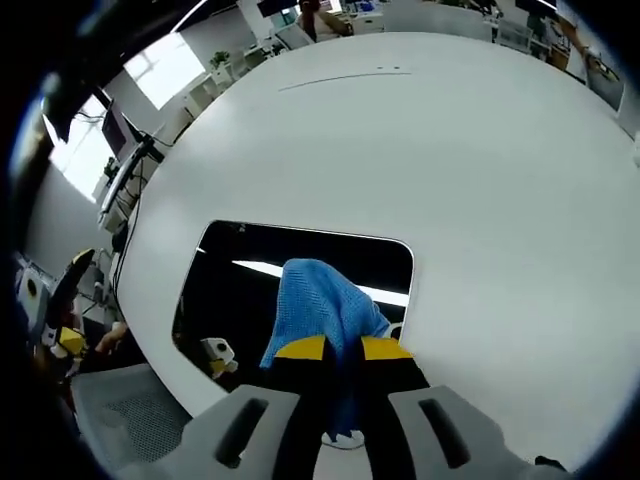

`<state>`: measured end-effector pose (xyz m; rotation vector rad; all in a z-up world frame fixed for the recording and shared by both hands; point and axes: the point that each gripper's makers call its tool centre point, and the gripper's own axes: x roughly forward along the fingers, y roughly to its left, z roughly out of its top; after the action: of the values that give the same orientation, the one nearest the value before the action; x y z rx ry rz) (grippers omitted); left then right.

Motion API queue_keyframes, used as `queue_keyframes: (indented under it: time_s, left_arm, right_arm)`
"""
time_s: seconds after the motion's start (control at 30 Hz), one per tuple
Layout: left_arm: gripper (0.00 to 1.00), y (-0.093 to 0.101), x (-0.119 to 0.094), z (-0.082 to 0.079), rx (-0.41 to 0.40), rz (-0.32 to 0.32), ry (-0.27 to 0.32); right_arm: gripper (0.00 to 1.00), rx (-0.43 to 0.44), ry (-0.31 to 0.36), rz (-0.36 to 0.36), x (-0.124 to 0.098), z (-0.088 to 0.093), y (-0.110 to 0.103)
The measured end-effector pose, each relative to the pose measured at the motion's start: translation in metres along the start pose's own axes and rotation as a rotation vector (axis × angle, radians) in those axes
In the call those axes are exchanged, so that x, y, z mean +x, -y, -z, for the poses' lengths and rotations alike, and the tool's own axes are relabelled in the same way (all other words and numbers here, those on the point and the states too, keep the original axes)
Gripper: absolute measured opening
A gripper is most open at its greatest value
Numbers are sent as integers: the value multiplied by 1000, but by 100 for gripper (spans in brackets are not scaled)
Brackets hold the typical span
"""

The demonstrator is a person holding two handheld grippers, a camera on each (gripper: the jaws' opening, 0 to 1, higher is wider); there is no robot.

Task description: Wipe the mirror surface with the cleaning cloth until all visible marks leave the cleaned area.

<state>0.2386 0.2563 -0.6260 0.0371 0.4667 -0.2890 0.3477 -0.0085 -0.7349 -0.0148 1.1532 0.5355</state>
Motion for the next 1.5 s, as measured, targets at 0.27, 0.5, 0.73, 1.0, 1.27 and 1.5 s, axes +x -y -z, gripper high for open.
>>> queue_keyframes:
  time_s: [0.27, 0.5, 0.73, 1.0, 1.27, 1.5]
  left_arm:
    - [99, 6, -3, 1, 29, 3, -22]
    - [99, 1, 1, -1, 15, 20, -26]
    - [99, -8, -3, -10, 29, 45, -22]
    - [99, -28, -13, -19, 20, 41, 19]
    - [99, -38, -16, -19, 23, 21, 37]
    - [99, -41, -18, -23, 31, 15, 61]
  right_arm:
    - [6, 29, -3, 19, -2, 0, 14]
    - [6, 37, -15, 54, -4, 4, 23]
    - [6, 19, -19, 95, -2, 3, 22]
    - [5, 6, -22, 125, -1, 1, 22]
    - [5, 29, -12, 135, -5, 10, 20]
    - [5, 55, -5, 142, -12, 23, 15]
